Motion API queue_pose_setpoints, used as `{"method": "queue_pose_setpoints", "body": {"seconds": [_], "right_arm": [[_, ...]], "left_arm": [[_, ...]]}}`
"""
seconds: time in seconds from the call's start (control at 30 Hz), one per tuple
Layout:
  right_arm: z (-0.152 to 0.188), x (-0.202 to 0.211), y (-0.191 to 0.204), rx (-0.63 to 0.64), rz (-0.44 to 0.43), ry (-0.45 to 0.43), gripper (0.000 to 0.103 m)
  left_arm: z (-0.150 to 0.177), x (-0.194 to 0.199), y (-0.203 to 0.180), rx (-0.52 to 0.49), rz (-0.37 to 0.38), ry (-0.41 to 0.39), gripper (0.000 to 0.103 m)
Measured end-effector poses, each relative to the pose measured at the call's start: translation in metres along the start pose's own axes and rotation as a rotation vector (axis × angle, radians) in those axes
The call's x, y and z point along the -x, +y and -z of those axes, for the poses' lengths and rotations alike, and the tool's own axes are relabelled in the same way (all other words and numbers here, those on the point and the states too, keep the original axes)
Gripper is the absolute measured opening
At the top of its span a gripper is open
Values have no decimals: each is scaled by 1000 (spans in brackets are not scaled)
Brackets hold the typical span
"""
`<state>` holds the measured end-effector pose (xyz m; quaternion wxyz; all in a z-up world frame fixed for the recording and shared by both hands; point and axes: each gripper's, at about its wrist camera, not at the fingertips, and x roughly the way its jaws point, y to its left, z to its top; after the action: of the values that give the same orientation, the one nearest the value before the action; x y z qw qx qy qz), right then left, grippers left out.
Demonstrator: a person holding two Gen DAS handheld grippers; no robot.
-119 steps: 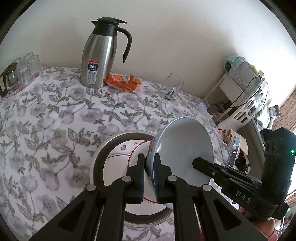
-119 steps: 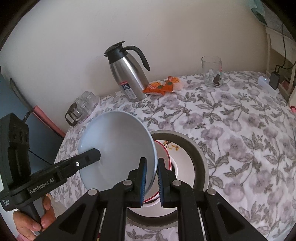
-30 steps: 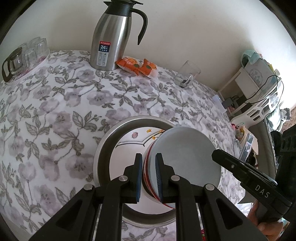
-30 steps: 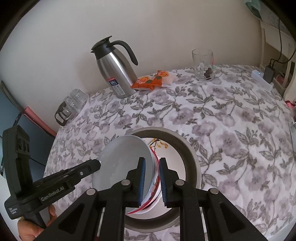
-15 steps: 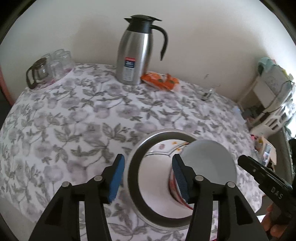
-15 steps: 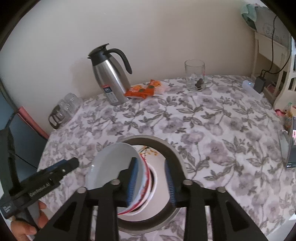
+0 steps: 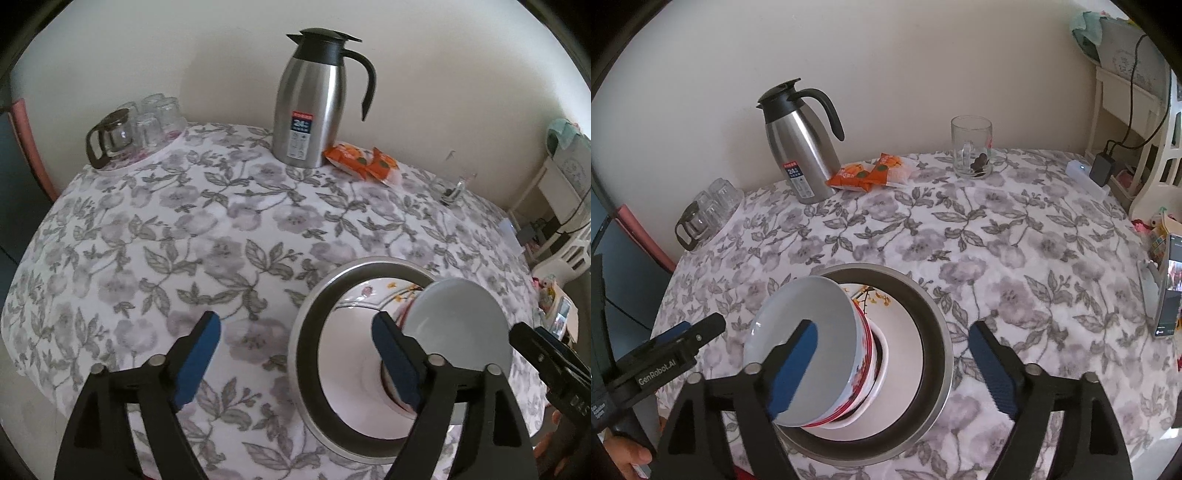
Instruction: Organize plates and bowls
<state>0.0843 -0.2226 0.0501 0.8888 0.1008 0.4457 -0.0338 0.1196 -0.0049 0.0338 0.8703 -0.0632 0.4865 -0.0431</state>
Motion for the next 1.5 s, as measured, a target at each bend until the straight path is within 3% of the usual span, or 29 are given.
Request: {"method": "queue_pose_setpoints", "body": {"seconds": [0.07, 0.47, 1.1, 1.5], "right_arm": [[2, 0, 1, 4, 6, -8, 103], [19, 3, 0, 16, 21, -1, 103], [53, 15, 1, 32, 25, 6, 103], [67, 28, -1, 33, 27, -16, 103]], "left_arm": [[1, 0, 0, -8, -12, 1, 94], [25, 13, 3, -24, -63, -31, 97], [59, 25, 1, -74, -135, 7, 97], [68, 30, 4, -59, -120, 35, 97]]}}
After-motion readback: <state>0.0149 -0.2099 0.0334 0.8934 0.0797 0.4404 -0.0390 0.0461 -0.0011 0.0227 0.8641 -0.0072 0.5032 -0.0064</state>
